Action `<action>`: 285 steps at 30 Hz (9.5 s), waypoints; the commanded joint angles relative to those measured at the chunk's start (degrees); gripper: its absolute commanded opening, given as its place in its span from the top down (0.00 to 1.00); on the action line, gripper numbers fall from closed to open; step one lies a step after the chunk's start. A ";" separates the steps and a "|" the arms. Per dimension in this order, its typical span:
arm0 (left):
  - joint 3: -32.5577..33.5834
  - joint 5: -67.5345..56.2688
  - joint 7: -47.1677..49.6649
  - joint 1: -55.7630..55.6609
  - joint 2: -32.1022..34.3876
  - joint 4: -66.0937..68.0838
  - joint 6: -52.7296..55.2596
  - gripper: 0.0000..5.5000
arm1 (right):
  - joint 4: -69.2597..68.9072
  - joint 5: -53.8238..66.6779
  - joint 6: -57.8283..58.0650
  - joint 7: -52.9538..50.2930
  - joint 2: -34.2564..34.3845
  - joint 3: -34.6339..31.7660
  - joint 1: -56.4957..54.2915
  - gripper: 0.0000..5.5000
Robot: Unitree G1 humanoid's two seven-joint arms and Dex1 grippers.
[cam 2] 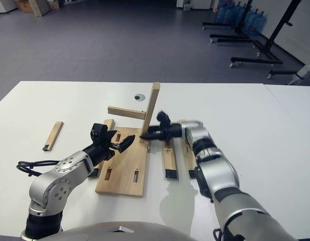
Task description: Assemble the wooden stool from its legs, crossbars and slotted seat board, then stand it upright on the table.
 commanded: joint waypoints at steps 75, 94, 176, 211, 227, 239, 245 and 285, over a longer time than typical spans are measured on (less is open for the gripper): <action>18.47 13.71 -7.82 2.96 8.76 -3.73 -3.59 0.15 | -102.05 5.58 64.58 -78.77 2.41 -16.21 53.08 0.20; 16.05 14.12 -6.64 -0.05 9.78 -0.25 -5.26 0.15 | -92.36 -1.50 52.73 -76.18 -1.12 -10.96 54.68 0.63; 10.27 -79.07 8.87 -32.40 9.74 13.29 -8.76 0.18 | -81.81 63.09 56.07 -39.48 -14.83 -16.43 12.13 0.63; 9.47 -75.89 7.62 -32.38 10.96 13.27 -9.24 0.57 | -81.54 61.51 53.78 -40.06 -13.97 -15.90 13.49 0.63; 10.56 -72.37 5.91 -29.59 13.46 12.32 -8.44 0.62 | -80.93 59.38 54.45 -34.08 -19.60 -17.41 18.97 0.12; 14.08 -49.25 -8.70 -25.23 23.56 14.67 -10.10 0.63 | -86.07 61.71 53.38 -31.80 -29.45 -25.34 26.19 0.02; 12.49 -28.00 -19.43 -19.80 26.68 9.72 -20.13 0.63 | -96.47 36.55 41.82 -31.27 -31.57 -6.82 38.24 0.02; 15.35 -27.03 -23.07 -10.64 18.69 6.12 -19.32 0.63 | -78.35 -11.65 13.30 -20.80 -38.93 21.78 35.41 0.02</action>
